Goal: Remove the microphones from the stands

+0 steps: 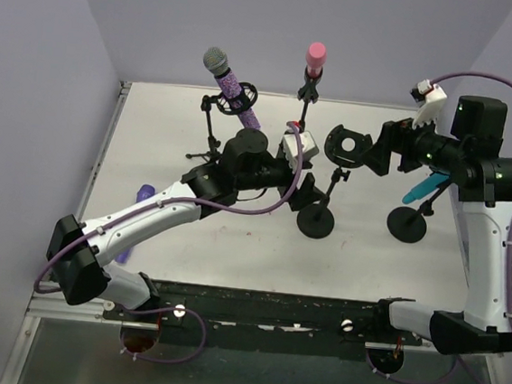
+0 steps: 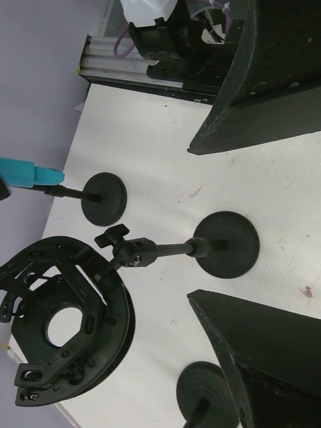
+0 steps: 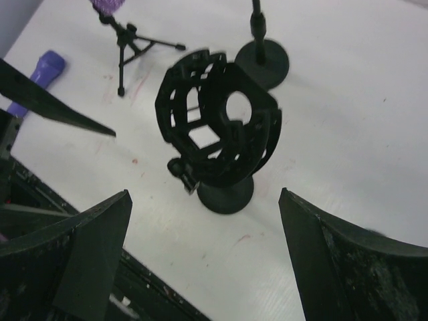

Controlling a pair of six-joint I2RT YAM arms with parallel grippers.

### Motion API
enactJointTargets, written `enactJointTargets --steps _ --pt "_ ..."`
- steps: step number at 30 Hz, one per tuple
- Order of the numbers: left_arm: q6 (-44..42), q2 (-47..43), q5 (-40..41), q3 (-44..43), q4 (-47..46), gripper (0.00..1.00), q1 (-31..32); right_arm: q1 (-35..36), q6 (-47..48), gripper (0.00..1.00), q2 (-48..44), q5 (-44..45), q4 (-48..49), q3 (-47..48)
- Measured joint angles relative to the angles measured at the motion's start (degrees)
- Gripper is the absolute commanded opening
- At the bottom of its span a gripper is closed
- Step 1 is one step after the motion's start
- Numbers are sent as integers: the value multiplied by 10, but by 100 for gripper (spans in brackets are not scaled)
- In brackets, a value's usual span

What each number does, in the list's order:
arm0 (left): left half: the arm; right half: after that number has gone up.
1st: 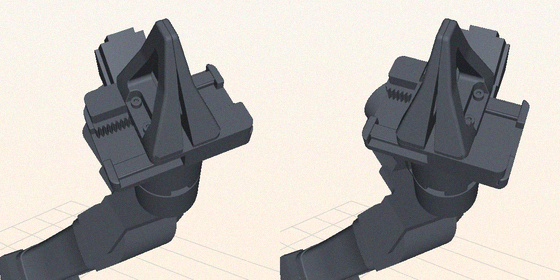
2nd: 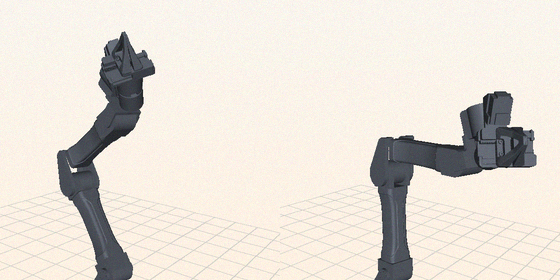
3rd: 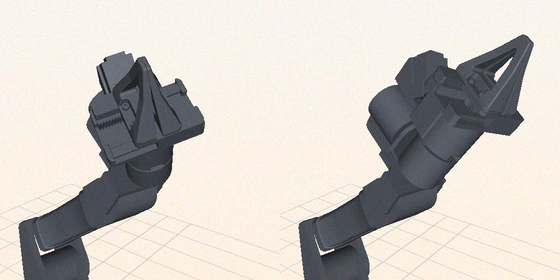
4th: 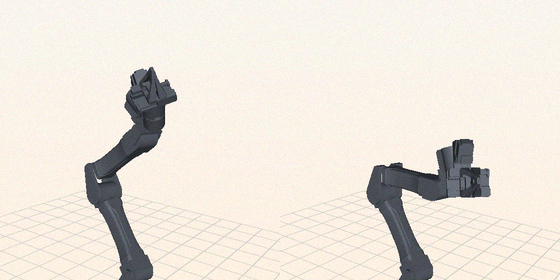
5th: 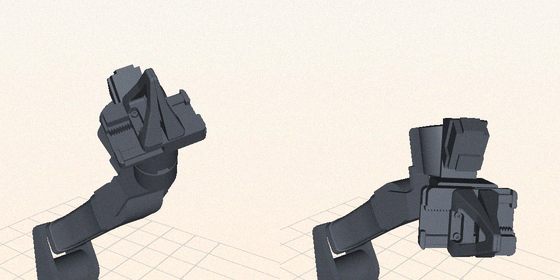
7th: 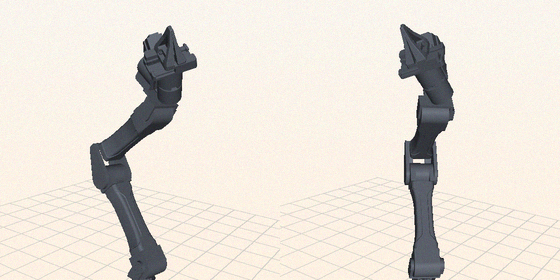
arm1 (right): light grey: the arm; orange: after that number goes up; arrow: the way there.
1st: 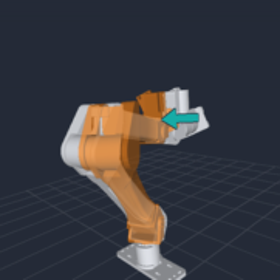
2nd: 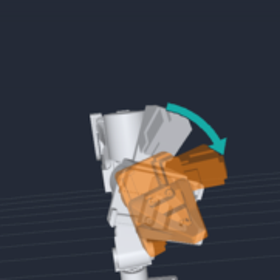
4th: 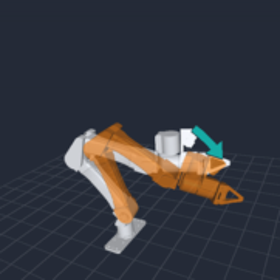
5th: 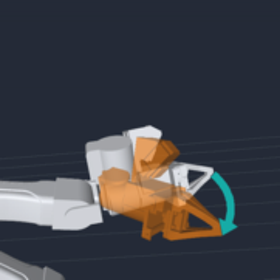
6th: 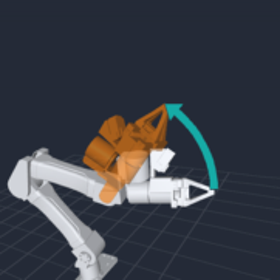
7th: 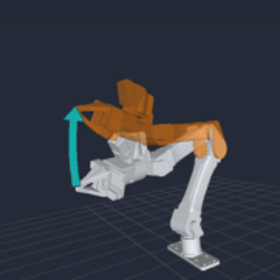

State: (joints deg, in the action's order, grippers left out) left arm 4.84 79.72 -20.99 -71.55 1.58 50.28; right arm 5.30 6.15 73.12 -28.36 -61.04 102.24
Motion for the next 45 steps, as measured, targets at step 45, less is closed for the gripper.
enactJointTargets --steps 45 --pt "-332 -233 -108 186 186 96 -61 169 -144 71 -46 175 292 -350"
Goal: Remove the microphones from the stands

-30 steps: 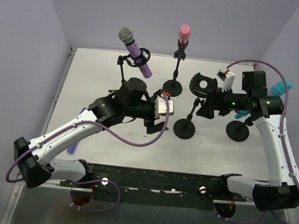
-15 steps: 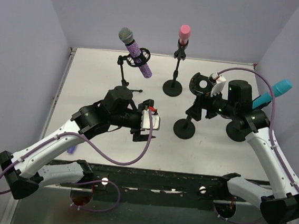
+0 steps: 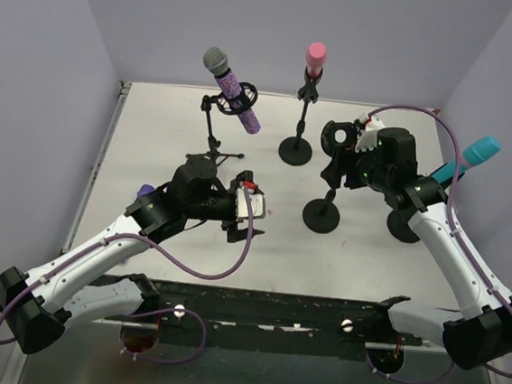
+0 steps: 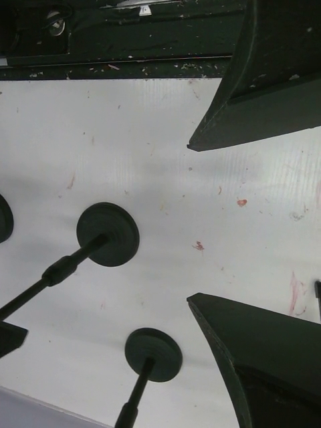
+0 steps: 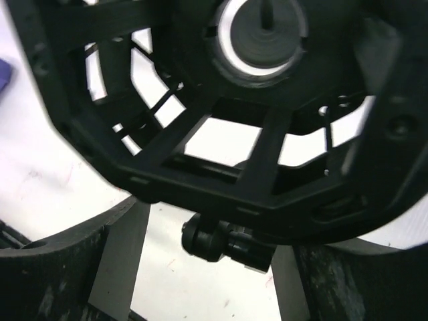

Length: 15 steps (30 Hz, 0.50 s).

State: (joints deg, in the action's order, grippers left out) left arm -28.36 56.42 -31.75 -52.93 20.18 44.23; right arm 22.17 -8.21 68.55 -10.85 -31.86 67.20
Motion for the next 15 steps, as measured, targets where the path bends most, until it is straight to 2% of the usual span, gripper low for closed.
enactJointTargets --steps 7,15 --pt "12 -12 -6 24 -18 96 -23 0 9 52 0 61 7 -2" --pt "35 -12 -7 29 -57 97 -24 0 38 33 -35 58 12 -35"
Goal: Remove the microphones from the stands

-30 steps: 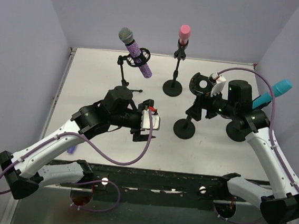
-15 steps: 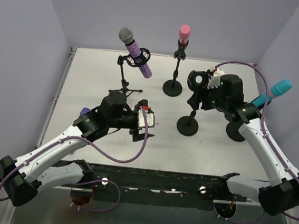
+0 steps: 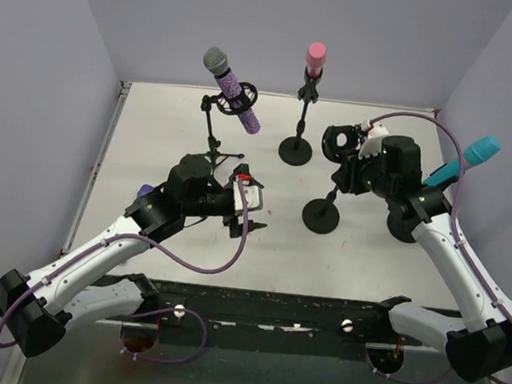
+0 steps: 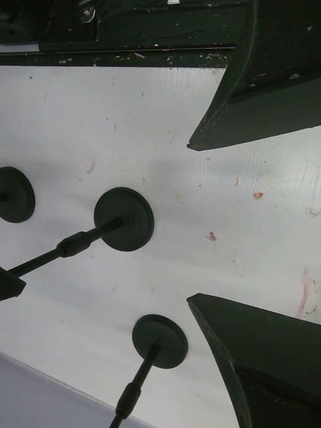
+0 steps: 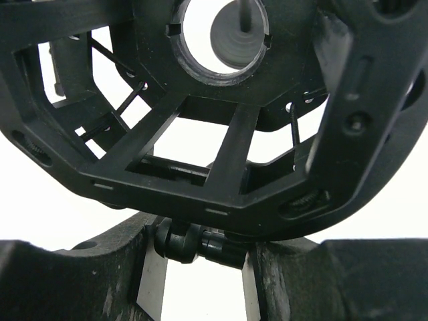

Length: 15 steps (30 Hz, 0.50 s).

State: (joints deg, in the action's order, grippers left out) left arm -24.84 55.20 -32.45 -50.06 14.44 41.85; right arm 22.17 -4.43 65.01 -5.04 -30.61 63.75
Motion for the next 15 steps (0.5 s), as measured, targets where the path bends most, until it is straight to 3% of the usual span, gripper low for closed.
enactJointTargets --steps 8,15 --pt "85 71 -43 32 -143 96 0 0 107 5 -22 -141 11 -21" --pt "170 219 -74 36 -338 88 6 0 202 1 -81 -258 11 -68"
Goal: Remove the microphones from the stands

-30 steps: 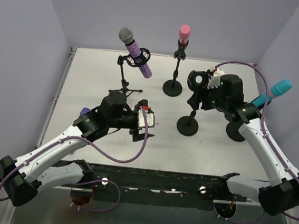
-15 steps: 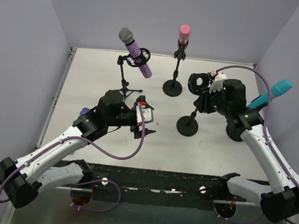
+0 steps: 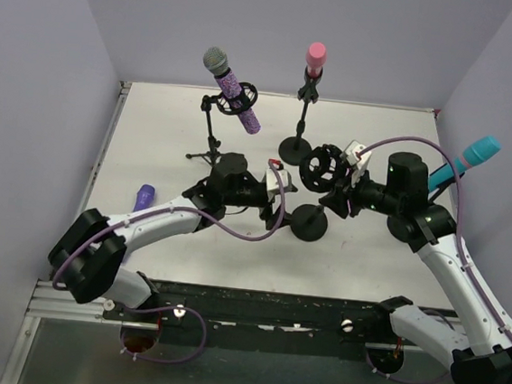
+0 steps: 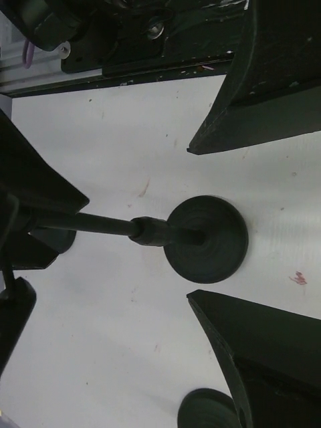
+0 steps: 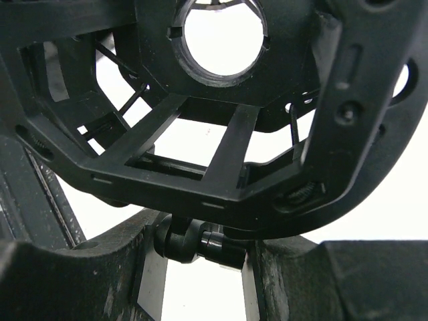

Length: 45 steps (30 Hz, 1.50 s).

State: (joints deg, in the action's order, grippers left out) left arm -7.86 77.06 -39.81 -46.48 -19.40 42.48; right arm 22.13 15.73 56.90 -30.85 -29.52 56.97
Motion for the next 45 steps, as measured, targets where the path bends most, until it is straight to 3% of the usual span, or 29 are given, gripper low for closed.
enactJointTargets --steps 6,14,30,34,35,37,39,45 --pt "30 111 -11 -35 -103 87 11 0 9 1 1 -28 -1 -2" --pt "29 183 -35 -67 -206 80 19 -8 -3 1 6 -26 -4 2" --pt "17 220 -60 -52 -238 65 32 -5 -27 1 52 -22 -14 36" --pt "7 237 -49 -52 -246 52 35 -5 -33 1 63 -21 -8 40" --pt "4 240 -43 -52 -249 44 35 -5 -34 1 66 -21 -6 42" --pt "1 243 -26 -52 -253 16 36 -5 -37 1 70 -21 -6 44" --pt "2 246 -9 -51 -256 3 37 -6 -42 1 73 -18 -6 45" --pt "15 232 61 -30 -272 0 45 -4 -82 1 82 -3 0 54"
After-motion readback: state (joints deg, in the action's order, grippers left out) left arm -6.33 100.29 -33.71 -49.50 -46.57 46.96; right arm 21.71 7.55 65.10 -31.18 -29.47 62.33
